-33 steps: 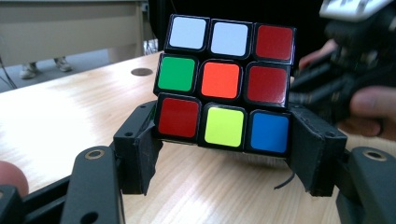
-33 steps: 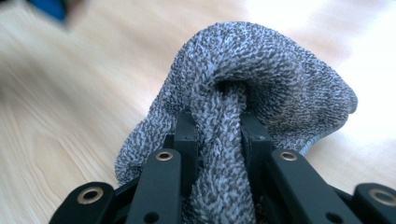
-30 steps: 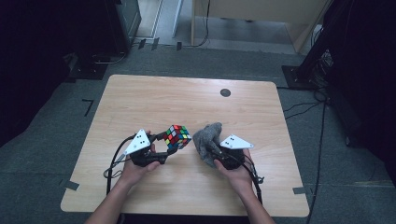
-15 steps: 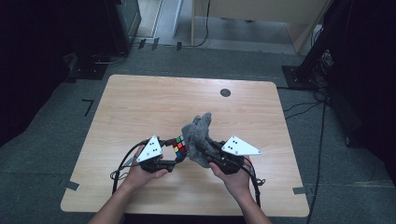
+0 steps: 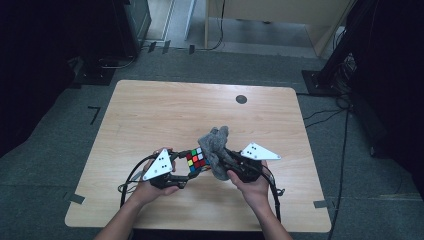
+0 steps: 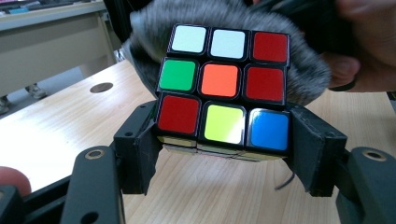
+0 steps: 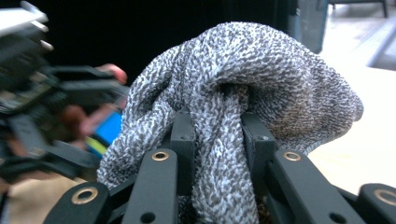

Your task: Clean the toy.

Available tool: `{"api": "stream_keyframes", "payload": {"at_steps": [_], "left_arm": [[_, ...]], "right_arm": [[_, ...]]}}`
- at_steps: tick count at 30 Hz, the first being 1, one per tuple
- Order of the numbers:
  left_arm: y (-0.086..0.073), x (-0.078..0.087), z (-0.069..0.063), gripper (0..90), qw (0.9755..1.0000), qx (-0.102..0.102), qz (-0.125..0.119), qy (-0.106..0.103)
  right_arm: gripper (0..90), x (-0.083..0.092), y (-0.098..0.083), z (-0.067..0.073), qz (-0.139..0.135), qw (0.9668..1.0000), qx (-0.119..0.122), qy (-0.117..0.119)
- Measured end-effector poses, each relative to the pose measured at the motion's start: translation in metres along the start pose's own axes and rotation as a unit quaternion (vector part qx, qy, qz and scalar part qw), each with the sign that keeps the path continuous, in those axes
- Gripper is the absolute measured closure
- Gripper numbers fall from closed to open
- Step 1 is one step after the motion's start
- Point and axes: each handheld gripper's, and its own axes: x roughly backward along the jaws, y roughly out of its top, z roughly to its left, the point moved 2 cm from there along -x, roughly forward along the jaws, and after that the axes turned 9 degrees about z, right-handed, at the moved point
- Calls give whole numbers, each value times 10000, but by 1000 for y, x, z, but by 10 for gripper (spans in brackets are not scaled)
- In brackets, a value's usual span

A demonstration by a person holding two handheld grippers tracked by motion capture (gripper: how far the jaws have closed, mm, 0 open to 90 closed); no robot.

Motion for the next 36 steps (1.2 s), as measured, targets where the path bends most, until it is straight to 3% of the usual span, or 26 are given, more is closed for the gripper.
{"api": "stream_keyframes", "payload": {"at_steps": [3, 5, 8, 11, 14, 17, 19, 28, 30, 33, 36], "left_arm": [[0, 0, 2, 339, 10000, 13, 32, 72], [-1, 0, 3, 339, 9999, 16, 40, 92], [-1, -1, 3, 339, 9999, 36, 44, 119], [0, -1, 2, 339, 9999, 31, 41, 103], [1, -1, 1, 339, 10000, 27, -2, 56], [3, 2, 1, 339, 9999, 92, -128, -41], [4, 4, 2, 339, 9998, 93, -158, -44], [3, 6, 5, 340, 9999, 97, -128, 64], [2, 4, 5, 340, 9999, 84, -61, 128], [1, 2, 5, 340, 9999, 58, 10, 157], [2, 1, 3, 340, 9999, 51, 1, 150]], "right_arm": [[722, -2, -4, -9, 183, 9994, -85, -278], [723, -1, -5, -13, 148, 9991, -159, -365], [722, 6, 1, -7, -79, 9996, -116, -248], [722, 13, 10, 9, -365, 9993, 31, 89], [722, 15, 15, 21, -505, 9982, 142, 282], [722, 11, 12, 20, -433, 9985, 108, 314], [722, 8, 6, 15, -446, 9985, -52, 328], [723, -5, -10, -5, -11, 9995, -144, -278], [723, -2, -8, -6, -55, 9992, -183, -354], [722, 8, 2, 0, -329, 9991, -164, -215], [719, 14, 9, 13, -555, 9984, -24, 79]]}}
